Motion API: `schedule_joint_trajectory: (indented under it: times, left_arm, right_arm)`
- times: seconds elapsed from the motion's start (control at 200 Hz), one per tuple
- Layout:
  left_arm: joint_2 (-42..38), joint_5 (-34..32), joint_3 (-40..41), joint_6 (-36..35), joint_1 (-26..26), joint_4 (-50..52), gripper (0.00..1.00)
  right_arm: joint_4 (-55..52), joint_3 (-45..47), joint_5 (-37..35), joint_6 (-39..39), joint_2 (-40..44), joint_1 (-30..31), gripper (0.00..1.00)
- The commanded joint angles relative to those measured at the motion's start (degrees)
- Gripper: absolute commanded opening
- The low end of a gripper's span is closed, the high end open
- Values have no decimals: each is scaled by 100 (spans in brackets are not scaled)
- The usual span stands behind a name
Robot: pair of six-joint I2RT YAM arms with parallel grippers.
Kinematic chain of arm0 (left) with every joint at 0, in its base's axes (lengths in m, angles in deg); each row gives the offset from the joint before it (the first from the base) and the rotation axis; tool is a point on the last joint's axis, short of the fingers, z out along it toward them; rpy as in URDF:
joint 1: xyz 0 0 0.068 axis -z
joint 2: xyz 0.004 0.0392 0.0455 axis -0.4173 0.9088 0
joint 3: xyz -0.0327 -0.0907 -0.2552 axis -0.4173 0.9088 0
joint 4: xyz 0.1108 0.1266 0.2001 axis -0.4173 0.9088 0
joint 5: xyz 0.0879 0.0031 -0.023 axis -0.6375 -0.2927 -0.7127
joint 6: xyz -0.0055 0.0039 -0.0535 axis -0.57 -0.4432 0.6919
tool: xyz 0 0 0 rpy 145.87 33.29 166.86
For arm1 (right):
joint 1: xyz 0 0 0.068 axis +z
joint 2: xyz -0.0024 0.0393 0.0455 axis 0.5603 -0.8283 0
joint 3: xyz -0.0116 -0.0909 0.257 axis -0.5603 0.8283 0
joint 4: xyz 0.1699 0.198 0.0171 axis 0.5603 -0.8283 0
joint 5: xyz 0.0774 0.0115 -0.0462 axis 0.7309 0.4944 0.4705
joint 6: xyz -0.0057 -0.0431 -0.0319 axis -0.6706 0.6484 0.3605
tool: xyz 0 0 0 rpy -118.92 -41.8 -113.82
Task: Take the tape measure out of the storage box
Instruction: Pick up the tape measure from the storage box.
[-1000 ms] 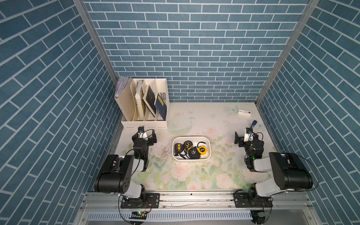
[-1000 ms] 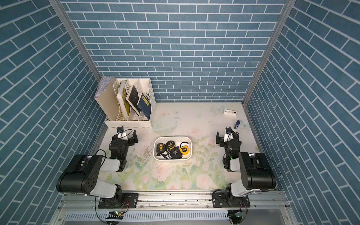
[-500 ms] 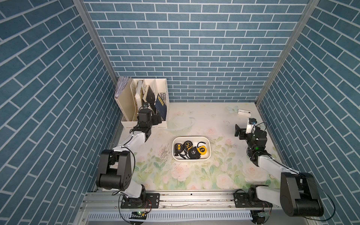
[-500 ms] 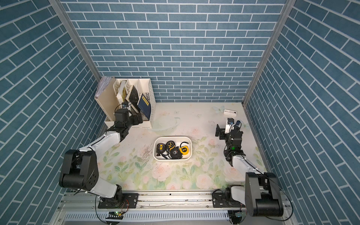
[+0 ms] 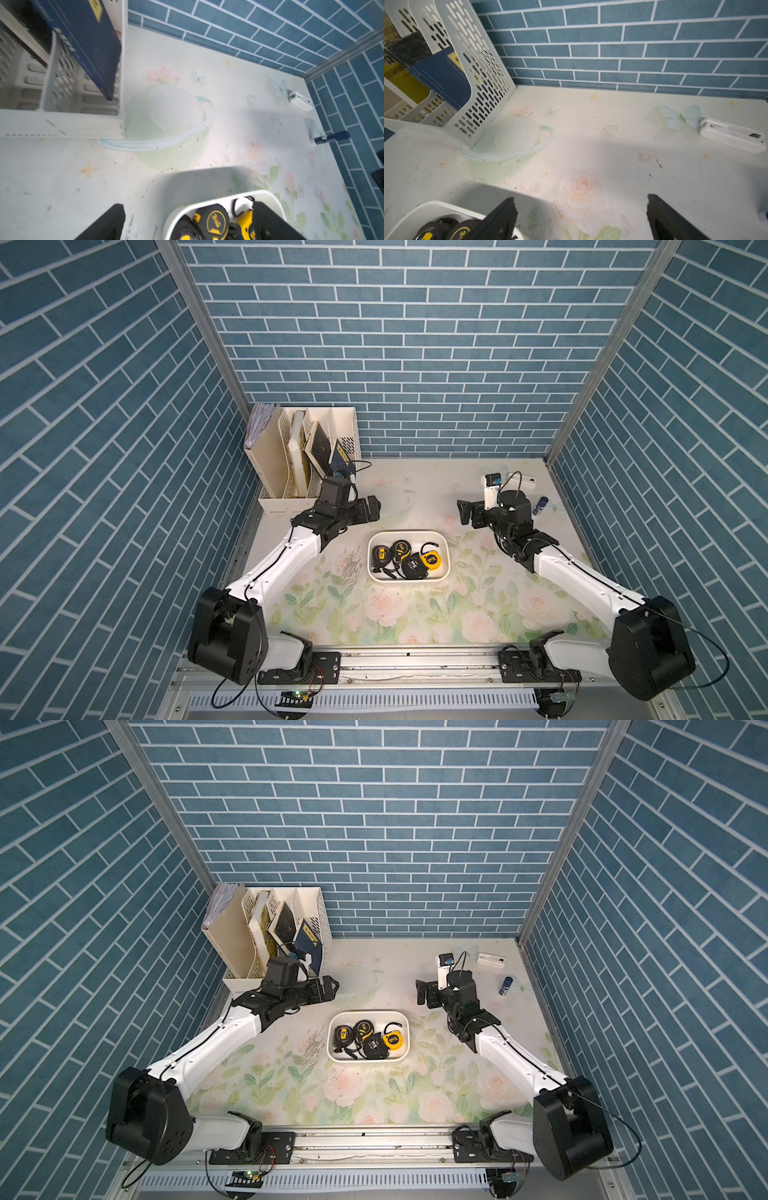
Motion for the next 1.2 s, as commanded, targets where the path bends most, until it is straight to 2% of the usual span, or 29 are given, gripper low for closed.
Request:
schedule_joint_trajectory:
  times: [0.0,0.06,0.2,0.295,0.4,0.505,0.825,0.96,1.195]
  left_arm:
    - [29,-203,-140,629,404,835,100]
    - [34,-458,-119,918,674,927,99]
    - [219,-581,64,1562,1418,667,98]
    - [556,-841,-83,1719,1893,650,97]
    - [893,-918,-254,1756,2176,594,96]
    - [1179,-922,-364,1617,2248,560,96]
    - [2167,-1801,-1442,652,2232,1256,95]
    - [2529,-2037,-1647,356,2204,1495,94]
    - [2473,-1777,-1369,323,2122,1504,90]
  right_arm:
    - [-903,-340,-470,-282,-299,225,100]
    - [-1075,-445,-775,-252,-461,404,100]
    - [-1181,-450,-1377,-413,-526,664,100]
    - [-1283,-405,-1822,-573,-344,701,100]
    - [-1349,-251,-2117,-621,9,702,100]
    - [-1571,-164,-2331,-586,270,704,100]
    - [-1875,215,-2442,-576,867,702,100]
    - [-1953,258,-2562,-612,961,698,100]
    - [-1996,255,-2651,-660,927,695,100]
